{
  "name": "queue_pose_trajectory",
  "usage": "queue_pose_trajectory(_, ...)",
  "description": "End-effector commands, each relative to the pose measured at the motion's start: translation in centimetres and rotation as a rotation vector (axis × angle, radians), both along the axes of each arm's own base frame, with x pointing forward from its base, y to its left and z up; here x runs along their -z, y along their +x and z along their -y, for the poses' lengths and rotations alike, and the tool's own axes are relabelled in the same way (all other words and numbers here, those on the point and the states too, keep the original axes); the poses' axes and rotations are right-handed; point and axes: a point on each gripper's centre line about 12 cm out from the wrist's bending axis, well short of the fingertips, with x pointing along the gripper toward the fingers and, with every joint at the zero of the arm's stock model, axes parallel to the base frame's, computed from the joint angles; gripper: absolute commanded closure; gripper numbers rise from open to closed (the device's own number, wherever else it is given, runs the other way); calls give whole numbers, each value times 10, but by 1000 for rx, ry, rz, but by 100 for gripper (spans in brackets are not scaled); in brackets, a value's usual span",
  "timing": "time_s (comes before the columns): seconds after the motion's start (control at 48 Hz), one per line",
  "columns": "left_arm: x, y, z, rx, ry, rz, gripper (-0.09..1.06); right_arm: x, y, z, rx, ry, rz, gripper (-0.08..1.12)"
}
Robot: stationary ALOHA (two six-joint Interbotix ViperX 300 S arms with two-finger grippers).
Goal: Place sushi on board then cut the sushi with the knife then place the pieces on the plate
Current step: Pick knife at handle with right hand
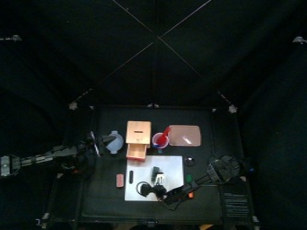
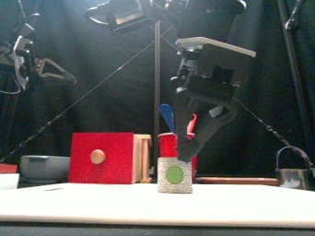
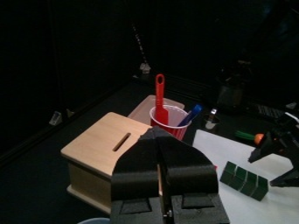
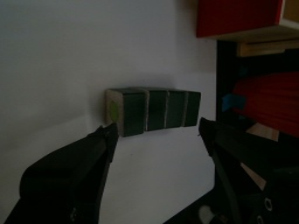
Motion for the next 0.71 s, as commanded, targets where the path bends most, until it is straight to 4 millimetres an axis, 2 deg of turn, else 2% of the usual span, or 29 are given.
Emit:
queue_pose_trajectory(0.021, -11, 4, -1, -1, 8, 25, 81, -38, -17, -3, 57, 20, 81, 2)
queue_pose_trajectory(0.167, -11, 4, -1, 0, 10, 27, 81, -53, -41, 14, 190, 62, 179, 3)
queue_pose_trajectory(0.312, -12, 4, -2, -1, 11, 29, 81, -70, -62, 34, 219, 154, 292, 3)
queue_pose_trajectory(0.521, -11, 7, -3, -2, 8, 15, 81, -83, -82, 85, 281, 218, 346, 3)
queue_pose_trajectory(0.708, -9, 12, -5, -6, 0, -5, 81, -107, -99, 125, 223, 366, 497, 3)
